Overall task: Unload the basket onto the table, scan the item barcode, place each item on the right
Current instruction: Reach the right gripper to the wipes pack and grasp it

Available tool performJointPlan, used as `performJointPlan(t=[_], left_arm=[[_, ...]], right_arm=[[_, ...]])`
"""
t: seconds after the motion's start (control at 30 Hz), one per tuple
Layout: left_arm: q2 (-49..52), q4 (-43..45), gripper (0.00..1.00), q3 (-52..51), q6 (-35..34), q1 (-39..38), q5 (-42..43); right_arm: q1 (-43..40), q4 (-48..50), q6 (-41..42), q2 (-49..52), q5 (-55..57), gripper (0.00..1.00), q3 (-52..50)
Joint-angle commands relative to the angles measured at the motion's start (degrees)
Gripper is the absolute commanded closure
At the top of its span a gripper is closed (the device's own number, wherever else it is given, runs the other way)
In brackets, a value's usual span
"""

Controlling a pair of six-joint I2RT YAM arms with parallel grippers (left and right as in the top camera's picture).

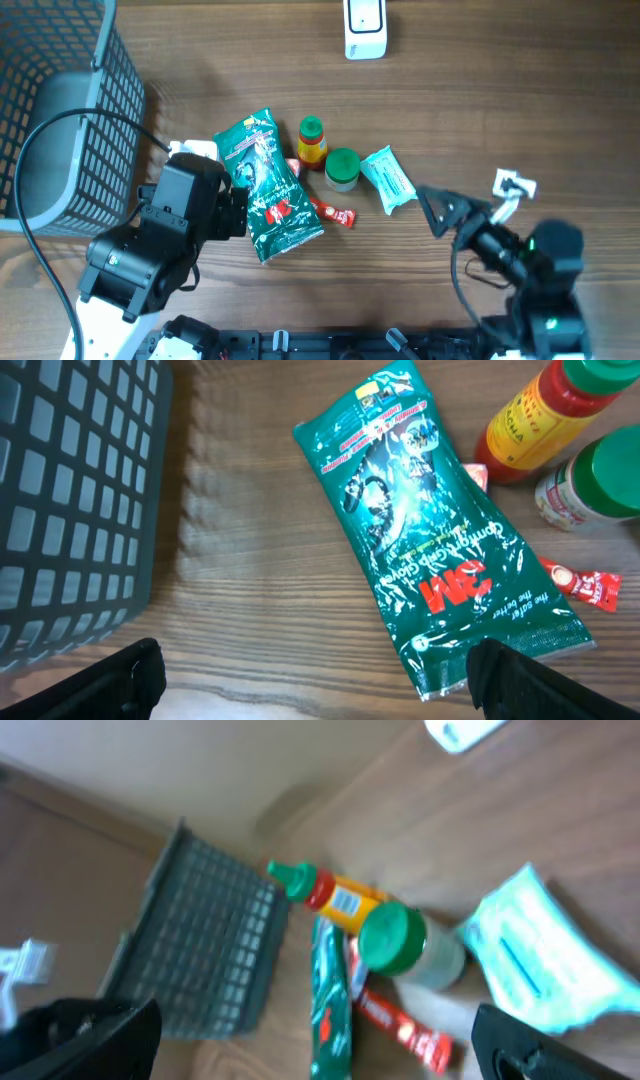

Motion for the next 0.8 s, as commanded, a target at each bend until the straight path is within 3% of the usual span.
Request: performJointPlan(t=[0.0, 0.07, 0.2, 0.33, 0.4, 0.57, 0.6, 0.77], left_arm=[[0.22, 0.02, 0.0, 0.0, 0.7, -0.07, -0.5], [0.22, 0.02, 0.0, 0.0, 0.7, -0.07, -0.5], [0.22, 0.02, 0.0, 0.0, 0.7, -0.07, -0.5], [0.22, 0.02, 0.0, 0.0, 0.7, -0.07, -0.5], [0.22, 0.02, 0.0, 0.0, 0.7, -0.07, -0.5], [0.22, 0.02, 0.0, 0.0, 0.7, -0.07, -0.5], [0.22, 0.02, 0.0, 0.0, 0.7, -0.07, -0.5], [0.22, 0.02, 0.0, 0.0, 0.7, -0.07, -0.5]], right_arm=[[0.48, -12.46, -18.1, 14.12, 9.27, 0.01, 14.71], [1.07, -24.24, -22.69, 23.23, 19.91, 0.01, 25.07], [6.21, -35.34, -27.1, 33.83, 24.59, 0.0, 37.24], [9.6, -33.42, -27.41, 35.95, 25.86, 0.0, 37.55], [11.04, -31.32, -34.82, 38.12, 24.06, 0.0, 36.7], [20.72, -27.98, -35.21, 49.07, 41.38, 0.01, 36.7], [22.75, -27.19, -37.18, 51.76, 42.93, 0.06, 36.7], [29.18, -21.42, -39.67, 63.71, 46.6, 0.09, 36.7]])
